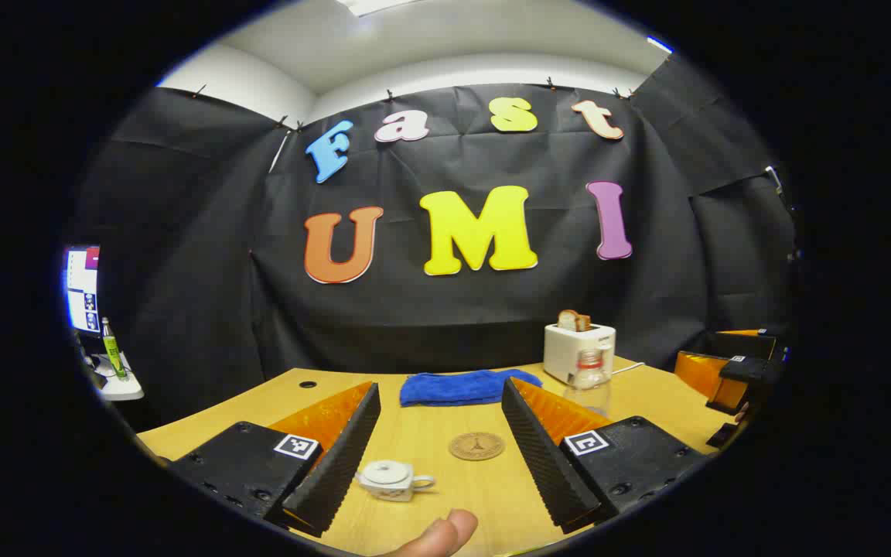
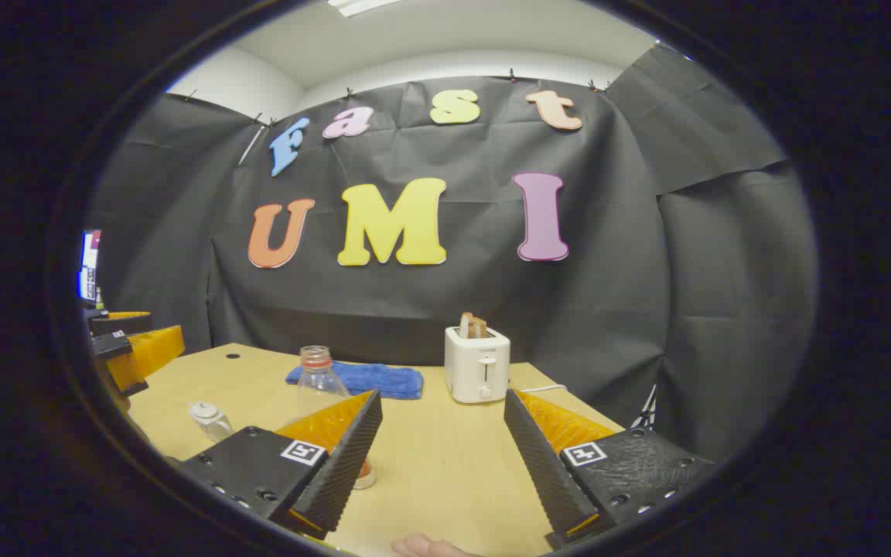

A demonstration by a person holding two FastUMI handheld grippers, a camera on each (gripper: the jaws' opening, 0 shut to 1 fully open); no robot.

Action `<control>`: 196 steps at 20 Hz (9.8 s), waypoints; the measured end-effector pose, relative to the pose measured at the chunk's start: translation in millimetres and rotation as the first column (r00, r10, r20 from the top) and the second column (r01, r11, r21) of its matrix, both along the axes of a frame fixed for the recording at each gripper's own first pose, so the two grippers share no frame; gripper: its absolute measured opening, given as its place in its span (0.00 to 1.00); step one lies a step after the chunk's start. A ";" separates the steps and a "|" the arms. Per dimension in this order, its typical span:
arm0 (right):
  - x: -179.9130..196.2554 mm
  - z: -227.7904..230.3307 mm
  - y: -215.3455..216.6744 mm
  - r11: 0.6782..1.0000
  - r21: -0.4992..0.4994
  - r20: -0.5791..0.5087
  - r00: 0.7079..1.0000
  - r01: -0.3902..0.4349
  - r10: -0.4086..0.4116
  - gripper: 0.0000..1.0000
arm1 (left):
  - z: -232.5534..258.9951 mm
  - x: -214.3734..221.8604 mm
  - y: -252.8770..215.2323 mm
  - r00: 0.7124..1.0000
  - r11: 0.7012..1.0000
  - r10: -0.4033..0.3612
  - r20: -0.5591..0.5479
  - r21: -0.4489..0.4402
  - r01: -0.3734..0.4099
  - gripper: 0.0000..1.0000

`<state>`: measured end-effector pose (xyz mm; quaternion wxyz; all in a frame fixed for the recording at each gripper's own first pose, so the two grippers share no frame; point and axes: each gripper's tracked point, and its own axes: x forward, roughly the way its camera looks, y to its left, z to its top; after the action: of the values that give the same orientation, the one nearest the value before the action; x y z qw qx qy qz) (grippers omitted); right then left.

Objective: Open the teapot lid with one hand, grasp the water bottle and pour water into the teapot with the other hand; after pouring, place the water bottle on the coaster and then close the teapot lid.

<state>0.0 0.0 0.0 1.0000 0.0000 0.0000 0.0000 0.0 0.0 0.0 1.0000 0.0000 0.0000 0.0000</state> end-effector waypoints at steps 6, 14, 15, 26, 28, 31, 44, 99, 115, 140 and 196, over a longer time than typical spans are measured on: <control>-7.3 -7.1 42.9 0.999 -0.015 -0.022 0.999 -0.034 0.033 0.95 | -32.8 -7.1 42.9 0.996 0.999 0.038 -0.077 0.013 -0.037 0.99; -34.1 -0.1 46.9 0.999 -0.042 0.008 1.000 0.001 -0.001 0.97 | -41.8 -23.6 45.4 0.996 1.000 0.005 -0.093 0.012 -0.004 0.99; -36.2 -0.6 46.1 0.999 -0.042 0.007 1.000 0.003 -0.003 0.97 | -43.8 -23.5 45.2 0.995 1.000 0.005 -0.100 0.007 -0.004 0.99; -25.7 -19.6 40.1 0.999 -0.037 -0.030 0.999 0.011 -0.012 0.95 | -70.4 13.3 29.8 0.995 0.998 -0.059 -0.078 -0.019 0.057 0.99; -20.0 -27.7 38.5 1.000 -0.028 -0.045 0.999 0.010 -0.011 0.95 | -81.9 25.3 26.4 0.994 0.997 -0.070 -0.087 -0.021 0.069 0.99; -9.8 -38.2 31.6 1.000 -0.009 -0.066 0.998 0.014 -0.014 0.97 | -92.2 41.6 32.5 0.995 0.999 -0.042 -0.087 0.000 0.042 0.99; 6.6 -61.5 28.5 1.000 0.007 -0.095 0.995 -0.012 0.013 0.97 | -130.6 65.7 28.6 0.984 0.996 -0.070 -0.165 0.039 0.077 0.48; 54.8 -53.9 168.6 0.940 -0.331 -0.162 0.986 -0.087 0.034 0.75 | 12.1 -3.4 116.4 0.987 0.990 -0.092 -0.131 -0.120 0.076 0.05; 58.4 -105.2 214.7 0.478 -0.870 -0.152 0.988 -0.118 -0.033 0.74 | 11.7 -2.6 169.3 0.990 0.995 -0.015 -0.143 -0.102 0.000 0.05; 57.6 -70.1 234.4 -0.192 -0.964 0.180 0.983 0.183 0.035 0.74 | 3.7 -1.5 171.8 0.985 0.999 0.003 -0.171 -0.035 -0.009 0.05; 90.2 -29.0 207.6 0.446 -0.875 0.247 0.966 0.187 0.079 0.77 | -13.8 9.6 170.4 0.980 1.000 -0.004 -0.198 0.030 0.010 0.05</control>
<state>90.2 207.6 -29.0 0.8409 -0.5251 -0.1269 -0.0322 9.6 170.4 -13.8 0.9949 0.0154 0.0992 -0.0033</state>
